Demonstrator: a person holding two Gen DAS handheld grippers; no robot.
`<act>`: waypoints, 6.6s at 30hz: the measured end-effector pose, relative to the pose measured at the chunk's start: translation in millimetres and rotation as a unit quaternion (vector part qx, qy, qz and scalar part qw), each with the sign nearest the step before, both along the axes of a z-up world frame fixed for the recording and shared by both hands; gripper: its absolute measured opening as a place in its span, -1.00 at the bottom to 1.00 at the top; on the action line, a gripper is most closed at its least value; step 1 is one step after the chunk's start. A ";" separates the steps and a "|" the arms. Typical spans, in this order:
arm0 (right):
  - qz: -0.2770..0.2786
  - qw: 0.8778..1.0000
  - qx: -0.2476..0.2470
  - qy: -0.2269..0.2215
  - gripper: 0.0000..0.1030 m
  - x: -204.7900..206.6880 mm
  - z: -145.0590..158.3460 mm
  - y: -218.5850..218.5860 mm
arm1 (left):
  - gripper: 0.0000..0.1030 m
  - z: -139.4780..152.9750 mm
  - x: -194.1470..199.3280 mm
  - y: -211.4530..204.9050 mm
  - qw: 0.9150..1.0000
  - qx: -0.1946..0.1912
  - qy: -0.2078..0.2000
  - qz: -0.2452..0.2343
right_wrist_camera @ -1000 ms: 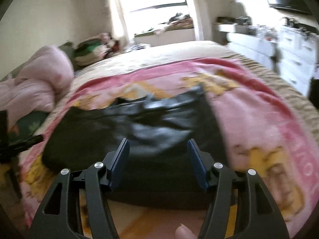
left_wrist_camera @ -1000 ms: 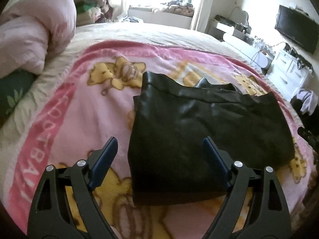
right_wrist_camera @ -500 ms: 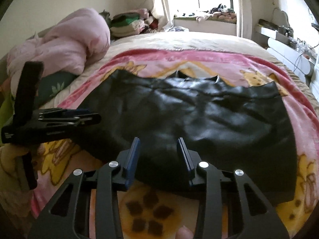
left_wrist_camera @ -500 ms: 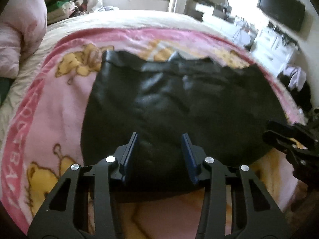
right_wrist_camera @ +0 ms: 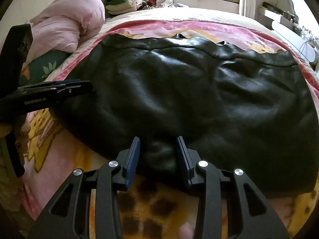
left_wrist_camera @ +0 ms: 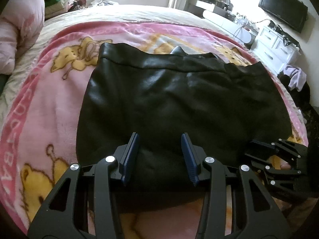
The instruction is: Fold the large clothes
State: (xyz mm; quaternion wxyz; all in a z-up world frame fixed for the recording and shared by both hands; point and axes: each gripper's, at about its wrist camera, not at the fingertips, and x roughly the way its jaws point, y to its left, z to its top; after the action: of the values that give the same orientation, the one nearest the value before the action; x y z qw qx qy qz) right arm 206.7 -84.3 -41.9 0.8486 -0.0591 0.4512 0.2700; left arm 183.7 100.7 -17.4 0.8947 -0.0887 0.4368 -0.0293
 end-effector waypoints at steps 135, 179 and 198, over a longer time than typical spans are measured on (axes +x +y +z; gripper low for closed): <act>-0.051 0.919 -0.033 -0.391 -0.67 -58.8 103.5 -32.6 | -0.26 147.9 64.7 -118.1 0.991 -0.086 -0.081 -0.058; -0.185 0.967 0.148 0.089 0.75 119.5 64.9 -188.2 | 0.25 18.7 81.0 -154.9 0.999 -0.028 0.016 -0.017; -0.172 0.966 0.180 0.064 -0.58 137.8 1.4 -247.3 | 0.83 -1.7 90.5 -149.0 0.986 -0.153 0.061 -0.031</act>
State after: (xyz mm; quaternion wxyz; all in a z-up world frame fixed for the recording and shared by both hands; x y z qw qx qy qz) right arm 344.5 -331.6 -40.5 0.8481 0.1904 0.4523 0.2000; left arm 274.2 -48.2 -19.1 0.8408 -0.2129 0.4837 -0.1176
